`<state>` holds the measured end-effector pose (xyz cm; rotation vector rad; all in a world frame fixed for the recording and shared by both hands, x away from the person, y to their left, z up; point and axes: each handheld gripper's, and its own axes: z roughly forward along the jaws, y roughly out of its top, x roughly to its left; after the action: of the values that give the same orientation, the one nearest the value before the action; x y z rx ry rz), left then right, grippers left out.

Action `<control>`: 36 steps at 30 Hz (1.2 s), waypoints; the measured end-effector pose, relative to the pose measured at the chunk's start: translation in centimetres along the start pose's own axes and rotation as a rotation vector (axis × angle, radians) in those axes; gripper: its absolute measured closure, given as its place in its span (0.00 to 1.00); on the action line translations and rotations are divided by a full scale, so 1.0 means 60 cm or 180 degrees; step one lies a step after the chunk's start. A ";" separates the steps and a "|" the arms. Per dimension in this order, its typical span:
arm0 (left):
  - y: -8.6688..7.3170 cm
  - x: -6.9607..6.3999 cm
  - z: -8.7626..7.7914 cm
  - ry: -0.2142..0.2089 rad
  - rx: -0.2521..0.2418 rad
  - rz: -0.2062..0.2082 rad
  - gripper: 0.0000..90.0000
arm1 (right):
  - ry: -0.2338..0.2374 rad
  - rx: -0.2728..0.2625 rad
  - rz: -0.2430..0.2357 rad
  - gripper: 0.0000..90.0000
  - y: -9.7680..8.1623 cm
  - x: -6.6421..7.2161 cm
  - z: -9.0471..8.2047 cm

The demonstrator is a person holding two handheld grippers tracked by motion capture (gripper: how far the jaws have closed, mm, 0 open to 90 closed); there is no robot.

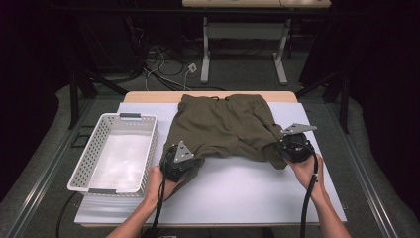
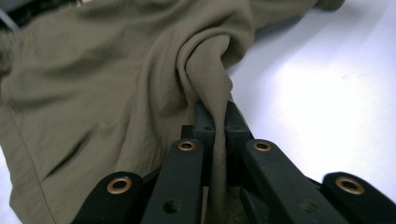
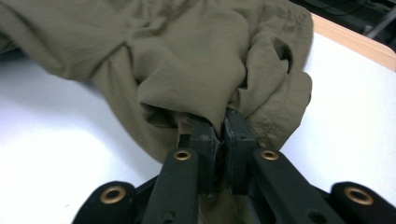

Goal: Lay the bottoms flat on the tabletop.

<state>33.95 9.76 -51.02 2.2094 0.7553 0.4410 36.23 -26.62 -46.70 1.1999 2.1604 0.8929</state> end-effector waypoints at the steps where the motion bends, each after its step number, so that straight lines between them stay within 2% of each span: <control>1: -0.006 0.002 0.011 0.0013 0.0066 -0.0018 0.97 | -0.0059 0.0003 0.0019 0.91 -0.006 -0.004 0.012; 3: -0.017 0.007 0.031 -0.0013 0.0206 -0.0066 0.94 | -0.0099 0.0106 0.0053 0.87 -0.023 -0.013 0.045; 5: -0.021 0.009 0.045 -0.0017 0.0307 -0.0072 0.89 | -0.0194 0.0278 0.0027 0.83 -0.038 -0.018 0.076; 6: -0.021 0.009 0.047 -0.0023 0.0308 -0.0077 0.87 | -0.0187 0.0380 0.0010 0.79 -0.045 -0.021 0.091; 7: -0.020 0.008 0.047 -0.0009 0.0303 -0.0055 0.85 | -0.0203 0.0406 -0.0007 0.76 -0.047 -0.022 0.095; 8: -0.018 0.006 0.045 0.0004 0.0299 -0.0025 0.81 | -0.0205 0.0419 -0.0025 0.73 -0.045 -0.021 0.092; 11: -0.015 -0.002 0.035 0.0029 0.0286 0.0021 0.69 | -0.0242 0.0321 -0.0103 0.62 -0.034 -0.012 0.064; 14: -0.010 -0.013 0.023 0.0043 0.0229 0.0080 0.59 | -0.0166 0.0232 -0.0180 0.52 -0.026 0.002 0.032; 17: -0.004 -0.024 0.009 0.0033 0.0179 0.0138 0.53 | -0.0067 0.0168 -0.0272 0.48 -0.023 0.022 0.009; 19: 0.000 -0.031 0.001 0.0032 0.0153 0.0217 0.52 | 0.0015 0.0160 -0.0350 0.48 -0.021 0.036 0.003; 22: 0.001 -0.037 0.001 -0.0021 0.0145 0.0260 0.55 | 0.0117 0.0212 -0.0484 0.49 -0.023 0.054 0.017; 27: -0.004 -0.040 0.027 -0.0139 0.0232 0.0258 0.68 | 0.0265 0.0404 -0.0563 0.48 -0.044 0.058 0.069; 30: -0.007 -0.041 0.044 -0.0126 0.0308 0.0323 0.75 | 0.0238 0.0465 -0.0593 0.47 -0.052 0.061 0.098; 33: -0.013 -0.038 0.056 -0.0102 0.0345 0.0282 0.86 | 0.0158 0.0480 -0.0584 0.61 -0.055 0.064 0.116; 34: -0.015 -0.037 0.059 -0.0114 0.0355 0.0261 0.88 | 0.0184 0.0501 -0.0628 0.69 -0.056 0.061 0.121; 36: -0.018 -0.035 0.061 -0.0134 0.0353 0.0247 0.94 | 0.0163 0.0470 -0.0591 0.84 -0.060 0.062 0.125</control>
<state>33.85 7.01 -54.41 2.3503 0.6882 0.3978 37.72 -22.60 -54.74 1.0321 2.3688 0.7028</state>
